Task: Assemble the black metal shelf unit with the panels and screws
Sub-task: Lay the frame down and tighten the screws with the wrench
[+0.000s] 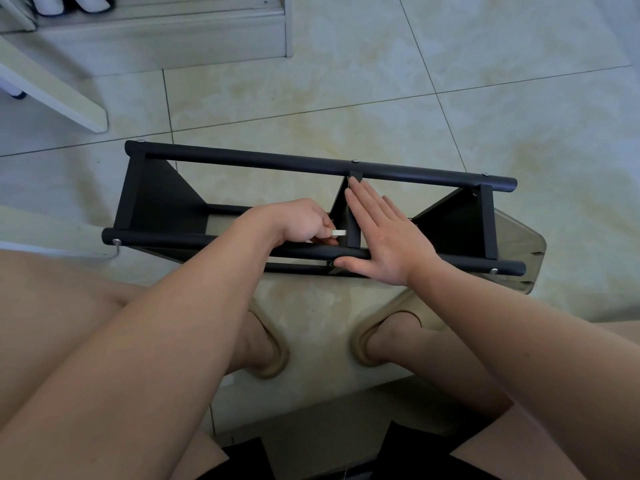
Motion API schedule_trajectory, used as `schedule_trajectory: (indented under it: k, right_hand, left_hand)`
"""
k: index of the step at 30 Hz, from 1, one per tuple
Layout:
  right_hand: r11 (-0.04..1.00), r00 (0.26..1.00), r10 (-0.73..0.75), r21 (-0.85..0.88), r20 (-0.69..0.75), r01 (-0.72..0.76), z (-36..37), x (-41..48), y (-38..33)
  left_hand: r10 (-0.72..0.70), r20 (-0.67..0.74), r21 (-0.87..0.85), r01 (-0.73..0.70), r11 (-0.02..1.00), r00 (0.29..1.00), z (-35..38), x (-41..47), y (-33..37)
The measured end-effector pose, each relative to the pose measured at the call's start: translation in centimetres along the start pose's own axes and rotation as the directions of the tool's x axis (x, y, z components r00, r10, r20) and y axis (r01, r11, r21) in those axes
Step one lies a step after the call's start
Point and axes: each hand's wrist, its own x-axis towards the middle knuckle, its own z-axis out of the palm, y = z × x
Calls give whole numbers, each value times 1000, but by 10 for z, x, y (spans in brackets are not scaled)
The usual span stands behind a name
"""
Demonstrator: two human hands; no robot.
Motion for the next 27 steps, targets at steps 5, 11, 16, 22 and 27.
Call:
schedule_trajectory:
  k: [5,11,16,22,27]
  right_hand:
    - [1000,1000,0,4,2,0,1,0,0]
    - [1000,1000,-2,10,-6,2,1,0,0]
    - [1000,1000,-4,10,-7,4,2,0,1]
    - [1000,1000,-3,15,-6,3,1,0,0]
    - [1000,1000,2,13,5,-2,0,0,1]
  left_hand:
    - [-14,20,97,12,995,1000,-2,0,1]
    - [-26,30,161,21,987,999,-4,3,2]
    - [40,-61,177,-28,984,997,-11,4,-2]
    - [91,-98,241,-65,968,991,-12,5,4]
    - [14,-95,-97,-24,995,995,1,6,6]
